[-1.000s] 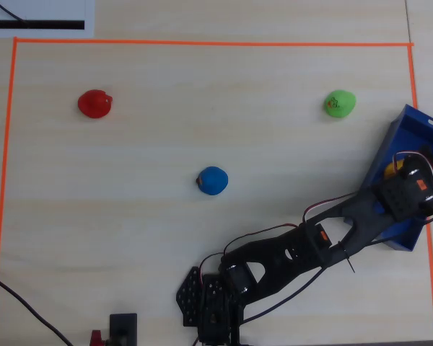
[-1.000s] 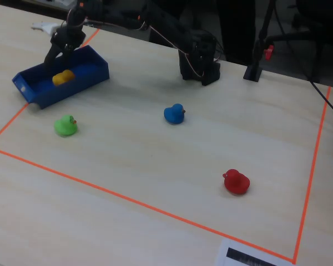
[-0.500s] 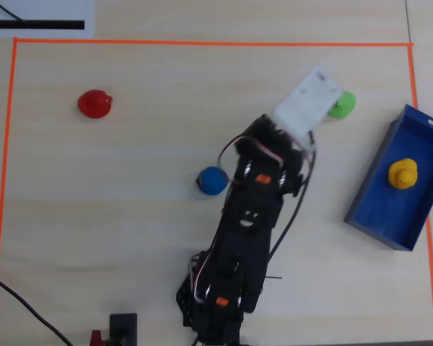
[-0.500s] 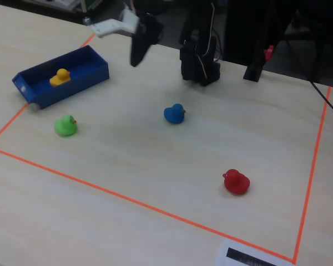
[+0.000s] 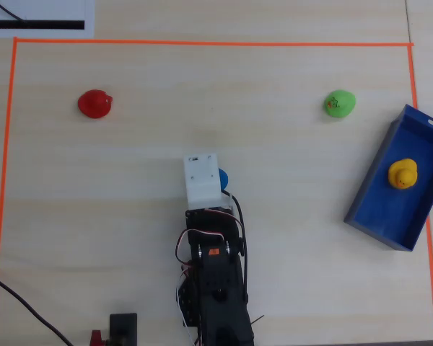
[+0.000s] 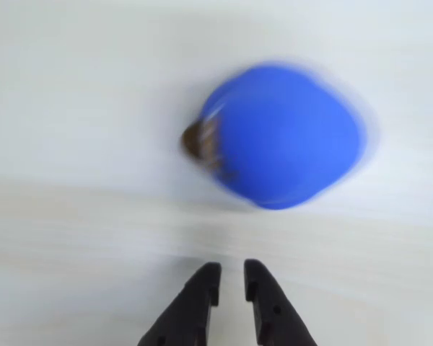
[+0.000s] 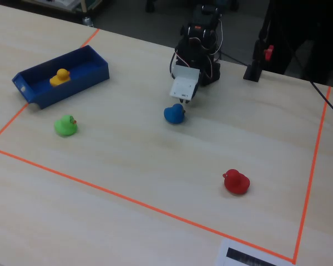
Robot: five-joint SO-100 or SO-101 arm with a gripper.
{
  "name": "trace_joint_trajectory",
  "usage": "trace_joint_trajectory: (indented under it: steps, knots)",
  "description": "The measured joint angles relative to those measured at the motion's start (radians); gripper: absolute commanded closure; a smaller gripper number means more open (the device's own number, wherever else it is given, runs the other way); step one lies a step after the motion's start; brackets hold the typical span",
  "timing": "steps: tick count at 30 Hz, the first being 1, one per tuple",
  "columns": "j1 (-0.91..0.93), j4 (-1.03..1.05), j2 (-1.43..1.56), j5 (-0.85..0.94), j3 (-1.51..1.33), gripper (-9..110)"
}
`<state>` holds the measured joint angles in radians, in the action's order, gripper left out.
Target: Grasp yellow duck and put it into box.
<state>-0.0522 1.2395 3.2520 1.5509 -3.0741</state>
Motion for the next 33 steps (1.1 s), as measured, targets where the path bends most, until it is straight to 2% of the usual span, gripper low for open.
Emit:
trace_joint_trajectory:
  steps: [10, 18, 33]
  knots:
    - [-0.041, 0.075, 0.051, 0.0, -0.04, 99]
    - [0.026, 0.077, 0.057, 0.0, -0.04, 98]
    - [0.028, 0.08, 0.057, 0.0, -0.04, 98]
